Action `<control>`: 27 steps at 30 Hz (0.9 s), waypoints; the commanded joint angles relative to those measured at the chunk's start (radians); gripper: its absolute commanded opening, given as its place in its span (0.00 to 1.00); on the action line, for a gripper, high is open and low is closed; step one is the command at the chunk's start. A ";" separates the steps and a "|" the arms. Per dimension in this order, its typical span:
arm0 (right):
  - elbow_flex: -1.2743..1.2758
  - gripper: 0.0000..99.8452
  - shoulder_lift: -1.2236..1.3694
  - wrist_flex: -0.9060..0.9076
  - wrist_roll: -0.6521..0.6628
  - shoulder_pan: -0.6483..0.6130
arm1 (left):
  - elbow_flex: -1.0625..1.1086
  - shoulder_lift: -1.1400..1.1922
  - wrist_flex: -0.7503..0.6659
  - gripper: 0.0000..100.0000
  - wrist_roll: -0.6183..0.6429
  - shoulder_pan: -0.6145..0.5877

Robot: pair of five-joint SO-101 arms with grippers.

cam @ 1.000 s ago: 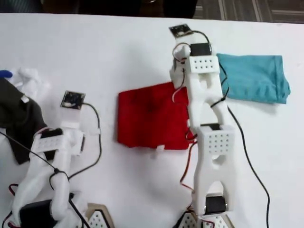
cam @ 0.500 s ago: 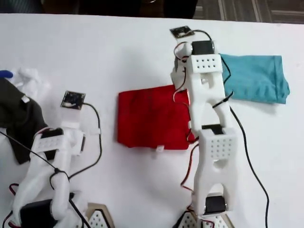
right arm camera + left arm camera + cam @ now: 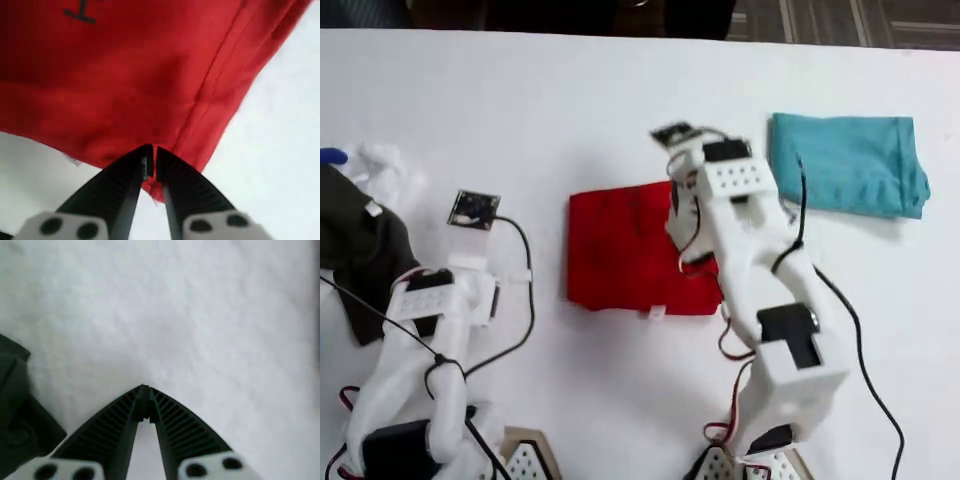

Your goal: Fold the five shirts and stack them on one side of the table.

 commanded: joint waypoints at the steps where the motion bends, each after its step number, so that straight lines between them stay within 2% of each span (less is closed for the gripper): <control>1: 0.163 0.02 -0.082 -0.097 0.014 -0.005 | -0.002 -0.025 -0.014 0.03 0.000 -0.006; 7: 0.233 0.02 -0.114 -0.105 0.017 -0.008 | -0.002 -0.025 -0.014 0.03 0.000 -0.006; 13: 0.229 0.02 -0.265 -0.036 0.018 -0.073 | -0.002 -0.025 -0.014 0.03 0.000 -0.006; 18: 0.207 0.03 -0.389 -0.076 0.009 -0.068 | -0.002 -0.025 -0.014 0.03 0.000 -0.006; 20: 0.193 0.08 -0.392 -0.085 -0.032 -0.042 | -0.002 -0.025 -0.014 0.03 0.000 -0.006; 24: 0.181 0.23 -0.343 -0.122 -0.199 0.019 | -0.002 -0.025 -0.014 0.03 0.000 -0.005; 27: 0.163 0.32 -0.283 -0.160 -0.238 0.022 | -0.002 -0.025 -0.014 0.03 0.000 -0.005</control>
